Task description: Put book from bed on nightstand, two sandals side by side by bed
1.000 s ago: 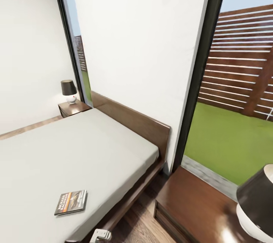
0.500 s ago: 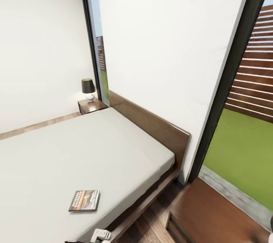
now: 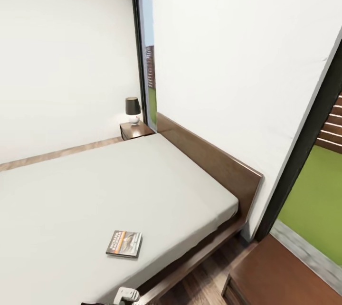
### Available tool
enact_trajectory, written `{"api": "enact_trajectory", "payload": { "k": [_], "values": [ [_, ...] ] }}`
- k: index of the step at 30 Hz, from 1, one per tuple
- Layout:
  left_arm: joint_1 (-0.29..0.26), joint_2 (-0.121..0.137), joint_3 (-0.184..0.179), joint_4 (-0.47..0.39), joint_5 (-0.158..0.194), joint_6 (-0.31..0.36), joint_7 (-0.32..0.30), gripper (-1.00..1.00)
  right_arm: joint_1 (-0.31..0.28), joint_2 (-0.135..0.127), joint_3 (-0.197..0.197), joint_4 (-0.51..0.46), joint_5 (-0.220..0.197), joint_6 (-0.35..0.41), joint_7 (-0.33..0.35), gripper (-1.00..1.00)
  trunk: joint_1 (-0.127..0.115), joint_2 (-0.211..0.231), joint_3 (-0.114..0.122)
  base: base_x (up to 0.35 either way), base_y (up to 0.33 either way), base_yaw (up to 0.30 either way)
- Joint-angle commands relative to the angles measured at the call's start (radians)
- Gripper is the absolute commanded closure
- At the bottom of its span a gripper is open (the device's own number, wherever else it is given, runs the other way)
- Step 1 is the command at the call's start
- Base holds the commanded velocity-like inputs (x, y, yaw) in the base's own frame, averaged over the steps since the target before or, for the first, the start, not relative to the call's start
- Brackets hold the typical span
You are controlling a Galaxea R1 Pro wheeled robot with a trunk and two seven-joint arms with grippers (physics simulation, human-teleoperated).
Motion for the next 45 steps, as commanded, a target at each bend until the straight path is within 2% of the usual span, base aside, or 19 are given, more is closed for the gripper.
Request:
{"api": "enact_trajectory", "payload": {
  "k": [1,45],
  "values": [
    [-0.001,0.0,-0.006,-0.002,0.008,0.008,-0.003,-1.0,-0.002,0.0,0.008,0.003,-0.011,-0.001,0.006,-1.0,0.001,-0.002,-0.002,0.0,0.0,0.292],
    [0.001,0.0,-0.006,-0.002,0.008,0.008,-0.003,-1.0,-0.002,0.0,0.008,0.003,-0.012,0.001,0.009,-1.0,0.001,-0.002,-0.002,0.0,0.0,0.292]
  ]
}}
